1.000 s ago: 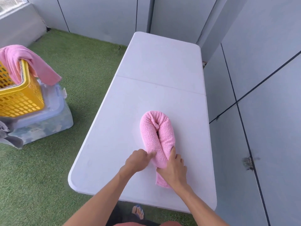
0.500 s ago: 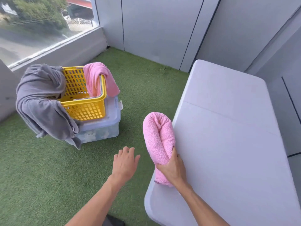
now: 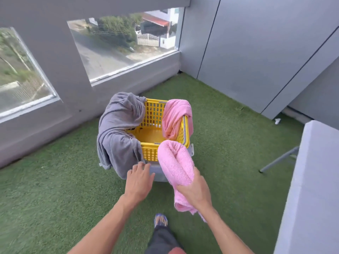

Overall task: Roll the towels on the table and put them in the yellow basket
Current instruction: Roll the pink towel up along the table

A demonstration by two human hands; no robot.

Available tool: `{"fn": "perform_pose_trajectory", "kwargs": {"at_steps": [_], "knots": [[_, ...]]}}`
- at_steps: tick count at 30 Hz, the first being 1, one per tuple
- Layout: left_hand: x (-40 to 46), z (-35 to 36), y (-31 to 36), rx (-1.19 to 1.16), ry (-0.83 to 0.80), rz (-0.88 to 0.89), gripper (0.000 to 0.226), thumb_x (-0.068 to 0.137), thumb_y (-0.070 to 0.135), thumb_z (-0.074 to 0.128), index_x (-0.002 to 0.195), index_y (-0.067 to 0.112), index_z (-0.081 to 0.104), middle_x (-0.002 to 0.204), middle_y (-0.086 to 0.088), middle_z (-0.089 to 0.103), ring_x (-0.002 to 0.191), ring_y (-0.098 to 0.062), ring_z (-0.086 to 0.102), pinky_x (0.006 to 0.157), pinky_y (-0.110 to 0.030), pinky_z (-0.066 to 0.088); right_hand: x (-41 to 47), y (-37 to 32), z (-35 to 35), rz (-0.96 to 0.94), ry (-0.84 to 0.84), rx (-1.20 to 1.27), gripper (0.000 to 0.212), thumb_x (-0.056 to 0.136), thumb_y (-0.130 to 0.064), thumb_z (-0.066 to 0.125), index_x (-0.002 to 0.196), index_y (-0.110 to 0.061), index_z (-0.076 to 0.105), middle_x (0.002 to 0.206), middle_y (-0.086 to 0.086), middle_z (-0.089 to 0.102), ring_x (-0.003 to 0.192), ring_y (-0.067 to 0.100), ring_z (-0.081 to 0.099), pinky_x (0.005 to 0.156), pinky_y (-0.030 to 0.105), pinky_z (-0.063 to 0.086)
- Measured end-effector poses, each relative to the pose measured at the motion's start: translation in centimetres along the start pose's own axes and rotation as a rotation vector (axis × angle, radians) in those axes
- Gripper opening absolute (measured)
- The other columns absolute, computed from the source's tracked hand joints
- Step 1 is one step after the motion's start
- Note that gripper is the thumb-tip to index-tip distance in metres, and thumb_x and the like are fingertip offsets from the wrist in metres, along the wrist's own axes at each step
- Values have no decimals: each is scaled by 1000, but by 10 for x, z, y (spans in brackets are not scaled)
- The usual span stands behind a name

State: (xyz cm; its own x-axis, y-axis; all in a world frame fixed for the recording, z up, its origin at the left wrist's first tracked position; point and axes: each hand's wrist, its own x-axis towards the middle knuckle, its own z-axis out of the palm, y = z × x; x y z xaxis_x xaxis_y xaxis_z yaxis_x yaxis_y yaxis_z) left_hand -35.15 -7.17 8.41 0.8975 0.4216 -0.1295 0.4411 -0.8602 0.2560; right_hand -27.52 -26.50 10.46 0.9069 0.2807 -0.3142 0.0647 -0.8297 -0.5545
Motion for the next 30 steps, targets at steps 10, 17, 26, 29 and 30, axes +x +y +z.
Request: {"fn": "perform_pose_trajectory", "kwargs": {"at_steps": [10, 17, 26, 29, 30], "knots": [[205, 12, -80, -41, 62, -138, 43, 87, 46, 33, 108, 20, 59, 113, -4, 60, 105, -27, 57, 85, -40, 47, 251, -113, 37, -119, -184, -219, 109, 56, -65, 62, 149, -31, 16, 131, 9, 53, 120, 32, 51, 91, 43, 48], [291, 65, -149, 21, -22, -225, 49, 91, 50, 32, 115, 18, 60, 131, -10, 56, 121, -28, 51, 98, -40, 37, 388, -122, 114, -89, -362, -388, 98, 53, -60, 61, 139, -25, 30, 123, 13, 58, 111, 36, 56, 85, 43, 50], [309, 85, -155, 53, -17, -255, 44, 99, 49, 31, 125, 23, 54, 137, 0, 51, 127, -22, 44, 103, -39, 32, 435, -61, 198, -9, -574, -540, 100, 78, -51, 69, 152, -28, 6, 139, 21, 36, 128, 41, 38, 100, 48, 38], [313, 82, -153, 50, -56, -262, 44, 99, 48, 30, 126, 23, 53, 136, 1, 51, 126, -21, 45, 103, -39, 33, 435, -53, 199, -13, -739, -561, 85, 87, -38, 65, 152, -27, 12, 156, 17, 19, 144, 34, 17, 112, 50, 27], [314, 82, -152, 47, -63, -256, 42, 99, 47, 31, 126, 22, 53, 135, 1, 51, 124, -22, 46, 102, -40, 34, 436, -57, 196, -43, -696, -557, 77, 89, -33, 63, 151, -26, 18, 156, 16, 20, 144, 33, 16, 113, 50, 26]]}}
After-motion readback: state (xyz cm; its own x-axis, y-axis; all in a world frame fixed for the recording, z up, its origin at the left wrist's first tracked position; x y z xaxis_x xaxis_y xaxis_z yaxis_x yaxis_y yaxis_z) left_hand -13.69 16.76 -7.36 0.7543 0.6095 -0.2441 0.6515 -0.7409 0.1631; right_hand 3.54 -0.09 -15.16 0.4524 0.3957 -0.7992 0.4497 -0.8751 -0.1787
